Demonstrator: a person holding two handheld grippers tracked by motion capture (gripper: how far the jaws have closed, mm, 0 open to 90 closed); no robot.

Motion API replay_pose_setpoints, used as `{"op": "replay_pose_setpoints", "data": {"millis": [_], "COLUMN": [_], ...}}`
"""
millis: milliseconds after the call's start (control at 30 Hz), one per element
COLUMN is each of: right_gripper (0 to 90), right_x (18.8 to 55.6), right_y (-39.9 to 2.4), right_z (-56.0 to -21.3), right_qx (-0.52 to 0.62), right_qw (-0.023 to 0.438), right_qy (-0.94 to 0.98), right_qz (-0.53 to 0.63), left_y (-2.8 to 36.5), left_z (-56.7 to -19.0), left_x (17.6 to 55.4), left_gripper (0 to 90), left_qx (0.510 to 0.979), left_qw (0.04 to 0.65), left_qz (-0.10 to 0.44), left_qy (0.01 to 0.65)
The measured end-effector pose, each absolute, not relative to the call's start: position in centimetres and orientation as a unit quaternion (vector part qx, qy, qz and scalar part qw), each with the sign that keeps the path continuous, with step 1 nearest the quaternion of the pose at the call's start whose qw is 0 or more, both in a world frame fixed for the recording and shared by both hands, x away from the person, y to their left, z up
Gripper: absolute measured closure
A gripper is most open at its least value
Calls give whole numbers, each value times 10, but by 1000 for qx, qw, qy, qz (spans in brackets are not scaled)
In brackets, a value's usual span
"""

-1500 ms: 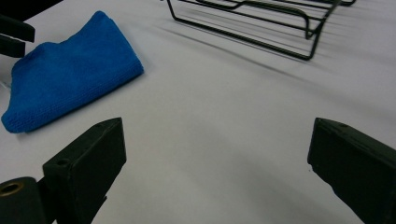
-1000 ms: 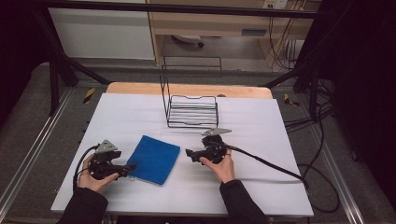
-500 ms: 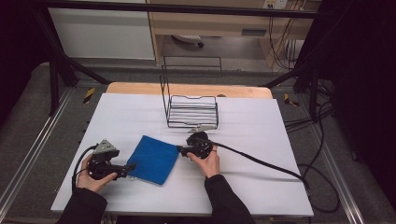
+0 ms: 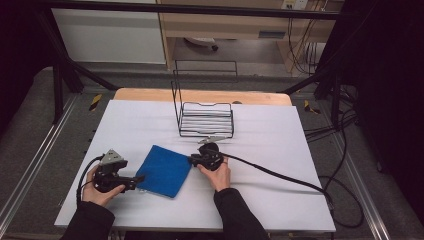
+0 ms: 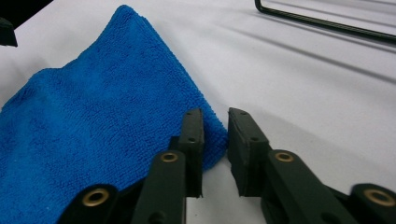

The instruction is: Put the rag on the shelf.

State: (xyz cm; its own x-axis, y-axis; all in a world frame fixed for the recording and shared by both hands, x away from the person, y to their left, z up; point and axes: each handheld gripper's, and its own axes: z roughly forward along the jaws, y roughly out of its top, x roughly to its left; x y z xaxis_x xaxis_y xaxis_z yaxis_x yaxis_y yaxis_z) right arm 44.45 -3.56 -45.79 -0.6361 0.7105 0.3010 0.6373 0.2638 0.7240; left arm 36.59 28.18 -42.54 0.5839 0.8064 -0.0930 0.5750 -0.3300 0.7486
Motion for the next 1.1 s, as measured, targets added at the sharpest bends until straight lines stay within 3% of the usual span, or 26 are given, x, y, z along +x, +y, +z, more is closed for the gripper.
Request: {"op": "replay_pose_setpoints", "data": {"millis": [133, 300, 400, 567, 733, 833, 1100], "right_gripper": [863, 873, 875, 878, 881, 883, 886], "right_x": [442, 439, 438, 434, 432, 429, 424], "right_y": [-36, -37, -37, -39, -41, -42, -55], "right_z": [-456, -453, -452, -448, -443, -440, -434], "right_qx": [425, 428, 430, 426, 427, 426, 437], "right_qw": [45, 45, 46, 54, 58, 65, 66], "right_qy": [792, 793, 793, 797, 797, 797, 793], "right_qz": [436, 431, 429, 424, 424, 424, 419], "left_y": [282, 282, 281, 278, 275, 272, 259], "left_z": [-427, -435, -438, -443, -444, -444, -440], "left_x": [366, 369, 371, 373, 374, 373, 370], "left_gripper": [139, 382, 430, 586, 659, 790, 830], "left_qx": [802, 806, 810, 814, 817, 815, 815], "left_qw": [383, 366, 358, 353, 348, 353, 362], "left_qz": [149, 140, 134, 115, 108, 94, 84], "left_qy": [433, 443, 445, 447, 448, 450, 445]}}
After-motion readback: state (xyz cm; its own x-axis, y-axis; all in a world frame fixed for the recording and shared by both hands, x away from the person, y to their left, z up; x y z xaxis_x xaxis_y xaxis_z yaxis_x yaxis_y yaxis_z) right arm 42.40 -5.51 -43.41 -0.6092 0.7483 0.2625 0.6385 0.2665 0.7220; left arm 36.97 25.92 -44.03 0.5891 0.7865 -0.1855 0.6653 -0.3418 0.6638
